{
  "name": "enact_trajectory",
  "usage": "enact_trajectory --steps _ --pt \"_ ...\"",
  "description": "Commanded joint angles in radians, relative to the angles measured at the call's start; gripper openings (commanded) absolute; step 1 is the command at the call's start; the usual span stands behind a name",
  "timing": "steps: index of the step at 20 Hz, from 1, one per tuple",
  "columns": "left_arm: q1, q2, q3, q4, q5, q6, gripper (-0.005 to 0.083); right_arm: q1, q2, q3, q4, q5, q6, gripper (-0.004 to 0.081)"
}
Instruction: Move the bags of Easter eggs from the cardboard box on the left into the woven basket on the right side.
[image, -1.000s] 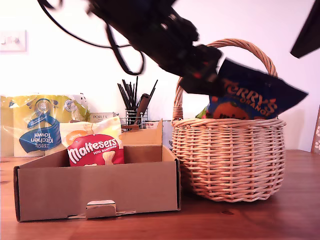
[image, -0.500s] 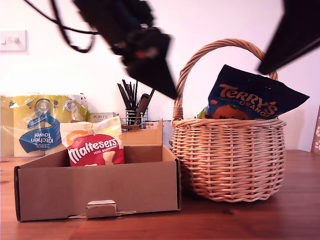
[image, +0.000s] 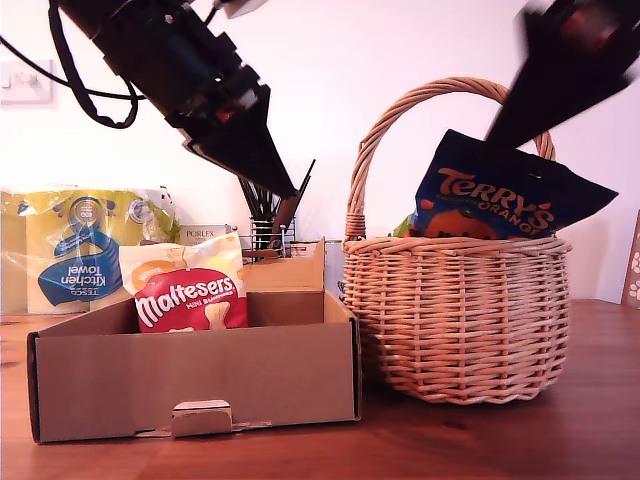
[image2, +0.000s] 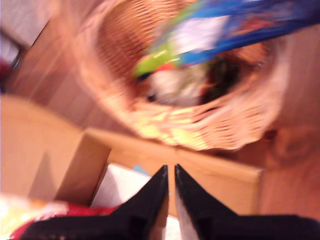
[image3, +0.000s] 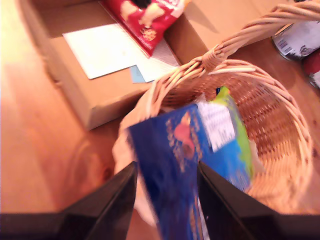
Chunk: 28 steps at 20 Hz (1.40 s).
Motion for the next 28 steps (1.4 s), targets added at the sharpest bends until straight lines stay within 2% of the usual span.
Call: enact_trajectory --steps 1,4,6,8,10,12,15,17,20,24,26,28 --pt "0.008 0.009 -0.01 0.016 0.024 -0.008 -0.0019 0.003 0.055 0.005 0.019 0.026 -0.015 0.0353" --pt "0.013 0.009 -0.01 0.017 0.048 -0.014 -0.0019 0.003 0.134 0.005 0.135 0.111 -0.03 0.0369" --pt "0.013 0.009 -0.01 0.016 0.064 -0.02 -0.0019 0.003 0.149 0.005 0.194 0.138 -0.042 0.0368" --pt "0.013 0.009 -0.01 0.015 0.069 -0.028 -0.0019 0.003 0.151 0.005 0.201 0.158 -0.063 0.0323" --pt "0.013 0.009 -0.01 0.015 0.088 -0.031 -0.0019 0.003 0.151 0.005 0.211 0.179 -0.075 0.0211" --pt "0.013 0.009 -0.01 0.016 0.091 -0.031 -0.0019 0.003 0.151 0.005 0.214 0.18 -0.086 0.0" --pt "0.013 0.009 -0.01 0.015 0.092 -0.034 -0.0019 0.003 0.151 0.005 0.302 0.197 -0.086 -0.0013" --pt "0.013 0.009 -0.01 0.013 0.095 -0.034 -0.0019 0.003 0.151 0.005 0.407 0.265 -0.086 -0.0013" --pt "0.013 0.009 -0.01 0.011 0.109 -0.034 -0.0019 0.003 0.155 0.005 0.512 0.315 -0.081 -0.0013" --pt "0.013 0.009 -0.01 0.01 0.117 -0.035 -0.0019 -0.003 0.22 0.005 0.579 0.32 -0.086 -0.0013" --pt "0.012 0.009 -0.01 0.007 0.117 -0.035 -0.0019 -0.011 0.275 0.005 0.657 0.33 -0.124 -0.0013" --pt "0.012 0.009 -0.01 0.006 0.122 -0.035 -0.0019 -0.024 0.333 0.005 0.701 0.329 -0.206 -0.0013"
